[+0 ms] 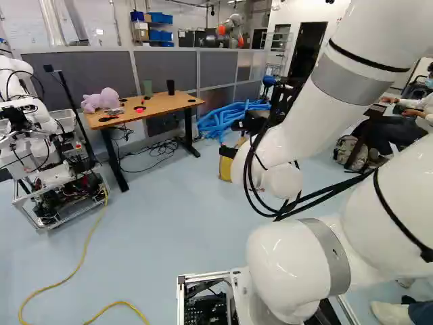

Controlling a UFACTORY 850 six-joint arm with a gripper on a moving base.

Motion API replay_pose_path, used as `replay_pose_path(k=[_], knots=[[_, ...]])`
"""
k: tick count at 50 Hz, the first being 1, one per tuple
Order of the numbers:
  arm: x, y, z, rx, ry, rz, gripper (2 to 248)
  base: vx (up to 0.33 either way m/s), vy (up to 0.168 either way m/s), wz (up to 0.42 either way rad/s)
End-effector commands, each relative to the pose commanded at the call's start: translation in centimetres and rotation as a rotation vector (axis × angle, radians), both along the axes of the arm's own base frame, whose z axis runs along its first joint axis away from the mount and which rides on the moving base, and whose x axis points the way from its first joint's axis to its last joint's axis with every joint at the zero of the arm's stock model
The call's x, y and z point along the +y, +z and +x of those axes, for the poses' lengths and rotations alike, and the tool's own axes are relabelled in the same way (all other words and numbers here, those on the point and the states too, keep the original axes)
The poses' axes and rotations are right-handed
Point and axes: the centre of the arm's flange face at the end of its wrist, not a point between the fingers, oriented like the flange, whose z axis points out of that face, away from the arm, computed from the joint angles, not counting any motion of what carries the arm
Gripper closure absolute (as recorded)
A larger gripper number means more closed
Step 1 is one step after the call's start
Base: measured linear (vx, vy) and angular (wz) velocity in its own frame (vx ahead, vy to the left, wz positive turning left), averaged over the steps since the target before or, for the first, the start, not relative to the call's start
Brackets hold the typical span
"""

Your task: Pick up the bag on the ground and place it on the table

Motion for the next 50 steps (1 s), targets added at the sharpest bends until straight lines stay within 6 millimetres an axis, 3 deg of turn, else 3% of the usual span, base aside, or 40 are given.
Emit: replay_pose_path(k=[50], knots=[[0.0, 0.0, 0.0, 0.0, 0.0, 0.0, 3, 0.163, -0.058, -0.007]])
